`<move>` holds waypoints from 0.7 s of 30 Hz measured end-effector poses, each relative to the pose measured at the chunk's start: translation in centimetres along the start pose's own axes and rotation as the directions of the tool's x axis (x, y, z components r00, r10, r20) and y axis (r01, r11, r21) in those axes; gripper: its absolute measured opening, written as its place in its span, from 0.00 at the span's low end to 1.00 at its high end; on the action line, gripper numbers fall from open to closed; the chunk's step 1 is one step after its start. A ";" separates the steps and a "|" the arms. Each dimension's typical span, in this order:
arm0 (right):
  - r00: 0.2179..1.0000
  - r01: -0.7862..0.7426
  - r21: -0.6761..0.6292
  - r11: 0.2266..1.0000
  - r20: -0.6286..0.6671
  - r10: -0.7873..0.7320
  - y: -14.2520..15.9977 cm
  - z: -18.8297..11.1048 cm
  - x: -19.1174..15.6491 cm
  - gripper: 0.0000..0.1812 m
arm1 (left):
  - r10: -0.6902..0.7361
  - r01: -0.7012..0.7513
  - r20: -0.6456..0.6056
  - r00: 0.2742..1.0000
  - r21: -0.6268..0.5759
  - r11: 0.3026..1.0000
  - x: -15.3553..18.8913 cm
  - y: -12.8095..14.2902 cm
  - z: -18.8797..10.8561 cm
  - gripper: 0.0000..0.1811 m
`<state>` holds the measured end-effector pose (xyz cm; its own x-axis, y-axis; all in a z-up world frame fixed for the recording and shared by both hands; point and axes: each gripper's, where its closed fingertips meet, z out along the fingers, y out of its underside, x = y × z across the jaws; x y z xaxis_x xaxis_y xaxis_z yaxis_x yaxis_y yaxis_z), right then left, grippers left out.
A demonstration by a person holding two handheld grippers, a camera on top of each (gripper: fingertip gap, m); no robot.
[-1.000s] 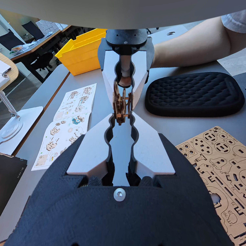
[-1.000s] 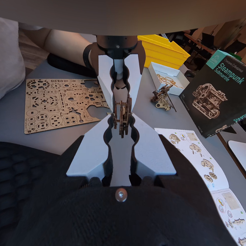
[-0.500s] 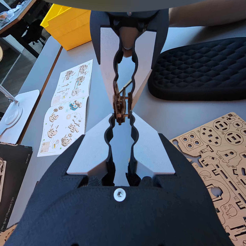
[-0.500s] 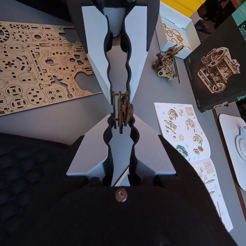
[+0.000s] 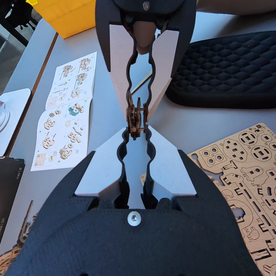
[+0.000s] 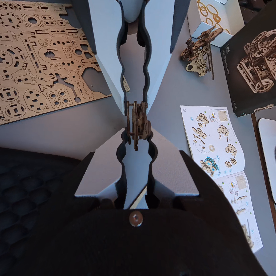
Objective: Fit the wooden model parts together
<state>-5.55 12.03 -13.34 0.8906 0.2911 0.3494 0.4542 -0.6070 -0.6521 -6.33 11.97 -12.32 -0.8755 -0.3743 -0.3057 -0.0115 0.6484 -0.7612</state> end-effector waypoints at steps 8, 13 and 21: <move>0.999 0.032 -0.071 0.997 -0.025 -0.034 0.2 0.5 -0.3 0.11 | 0.044 -0.044 0.012 0.999 -0.027 0.999 0.3 0.0 0.1 0.11; 0.997 0.060 -0.114 0.992 -0.030 -0.064 0.8 0.9 -0.5 0.11 | 0.045 -0.044 0.010 0.999 -0.068 0.997 0.5 0.6 0.5 0.11; 0.999 -0.005 -0.014 1.000 -0.039 0.005 -0.2 0.4 0.3 0.11 | 0.029 -0.030 0.031 0.999 0.010 1.000 -0.2 -0.2 0.0 0.11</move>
<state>-5.33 12.55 -13.35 0.8913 0.2589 0.3723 0.4490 -0.6190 -0.6444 -6.19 11.92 -12.13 -0.8599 -0.3757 -0.3455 0.0195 0.6522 -0.7578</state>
